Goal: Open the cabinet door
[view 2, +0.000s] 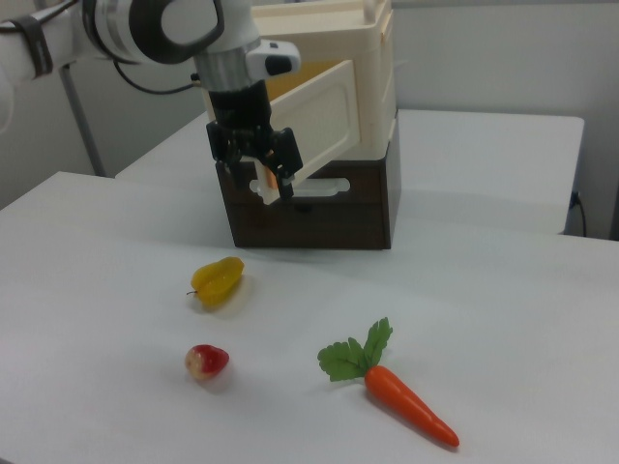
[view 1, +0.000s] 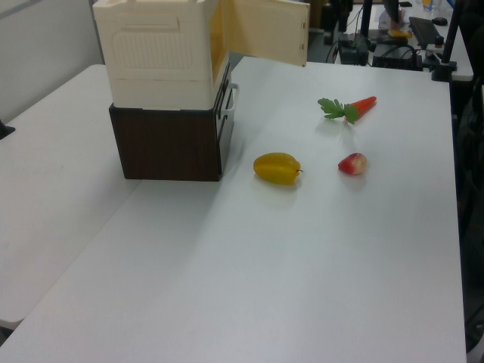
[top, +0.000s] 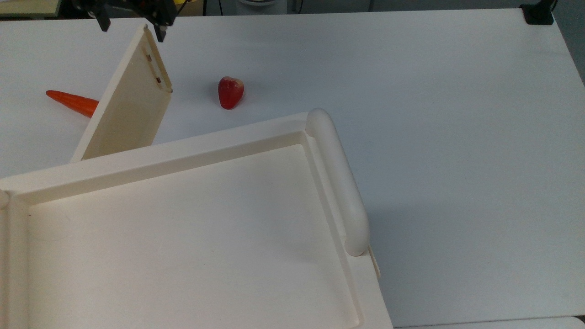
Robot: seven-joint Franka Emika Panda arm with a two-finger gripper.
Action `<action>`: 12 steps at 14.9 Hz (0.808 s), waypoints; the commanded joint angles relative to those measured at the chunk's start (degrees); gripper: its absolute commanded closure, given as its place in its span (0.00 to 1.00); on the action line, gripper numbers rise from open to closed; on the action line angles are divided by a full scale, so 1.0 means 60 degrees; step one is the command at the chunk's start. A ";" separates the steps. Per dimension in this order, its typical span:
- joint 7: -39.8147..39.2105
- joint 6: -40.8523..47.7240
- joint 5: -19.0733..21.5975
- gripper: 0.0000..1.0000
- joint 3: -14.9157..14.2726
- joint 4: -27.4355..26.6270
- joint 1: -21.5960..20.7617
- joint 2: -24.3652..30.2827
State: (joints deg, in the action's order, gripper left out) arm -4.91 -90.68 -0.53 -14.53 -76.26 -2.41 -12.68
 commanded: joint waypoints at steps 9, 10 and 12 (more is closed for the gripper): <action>-0.0031 0.0860 -0.0204 0.00 0.1879 -0.0825 0.1662 0.1133; -0.0016 0.0831 -0.0190 0.00 0.1880 -0.0912 0.1633 0.1088; -0.0089 0.0947 -0.0117 0.00 0.1880 -0.1015 0.1632 0.1000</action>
State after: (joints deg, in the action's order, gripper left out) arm -5.17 -85.94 -0.59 -3.88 -79.67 7.21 -7.37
